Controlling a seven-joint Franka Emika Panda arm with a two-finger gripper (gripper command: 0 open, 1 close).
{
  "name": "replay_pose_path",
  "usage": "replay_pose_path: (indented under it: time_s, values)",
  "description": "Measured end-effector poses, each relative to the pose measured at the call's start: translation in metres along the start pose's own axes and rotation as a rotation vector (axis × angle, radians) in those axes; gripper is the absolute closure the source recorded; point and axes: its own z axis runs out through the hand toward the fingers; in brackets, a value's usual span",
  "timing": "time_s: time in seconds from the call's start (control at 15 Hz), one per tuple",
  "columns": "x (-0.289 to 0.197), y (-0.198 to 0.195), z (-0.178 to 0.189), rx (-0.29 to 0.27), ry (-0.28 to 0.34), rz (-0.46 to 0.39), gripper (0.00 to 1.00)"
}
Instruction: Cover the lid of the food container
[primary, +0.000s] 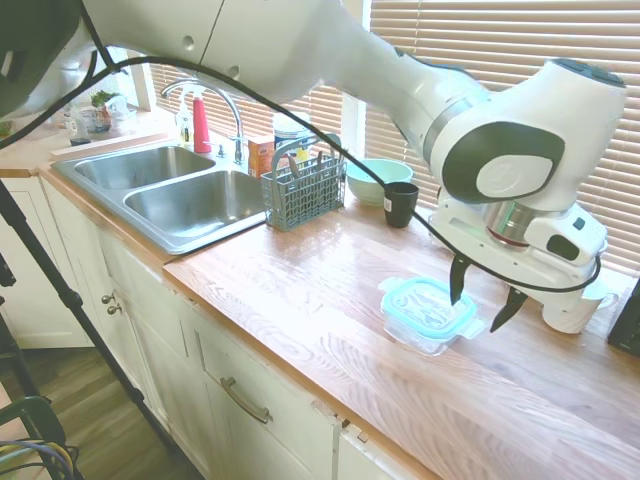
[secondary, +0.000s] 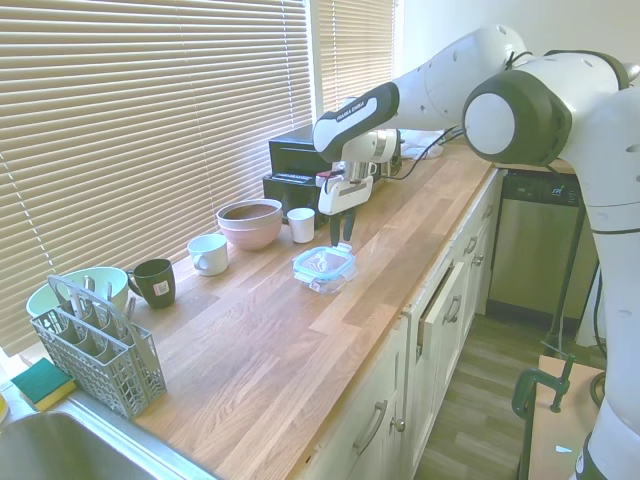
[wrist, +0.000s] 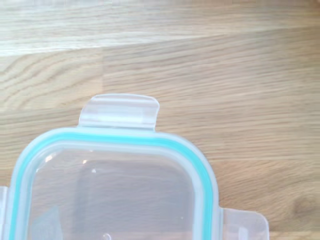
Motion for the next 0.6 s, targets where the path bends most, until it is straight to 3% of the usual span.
replay_pose_path:
  time_s: [0.33, 0.6]
  values:
    - [-0.033, -0.003, -0.038, 0.025, 0.033, -0.019, 0.00]
    - [-0.078, -0.015, -0.047, 0.012, 0.065, -0.056, 0.00]
